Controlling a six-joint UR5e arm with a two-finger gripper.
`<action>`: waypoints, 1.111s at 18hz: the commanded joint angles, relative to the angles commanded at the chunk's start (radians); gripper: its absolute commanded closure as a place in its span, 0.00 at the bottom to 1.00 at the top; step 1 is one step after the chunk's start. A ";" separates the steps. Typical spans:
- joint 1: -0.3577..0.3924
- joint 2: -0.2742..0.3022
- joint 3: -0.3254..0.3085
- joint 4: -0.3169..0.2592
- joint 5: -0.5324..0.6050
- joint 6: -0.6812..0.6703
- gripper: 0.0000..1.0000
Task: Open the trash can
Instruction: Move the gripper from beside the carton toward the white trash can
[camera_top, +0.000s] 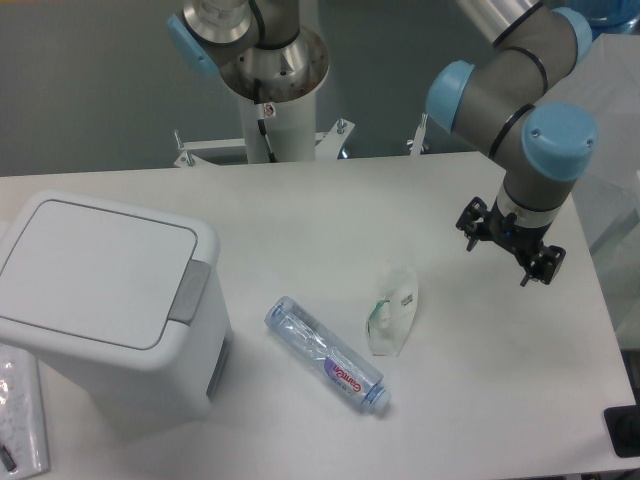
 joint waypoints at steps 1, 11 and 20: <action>-0.003 0.000 0.000 0.000 0.000 0.000 0.00; -0.015 0.015 0.000 0.002 -0.184 -0.040 0.00; -0.074 0.075 -0.017 0.005 -0.435 -0.282 0.00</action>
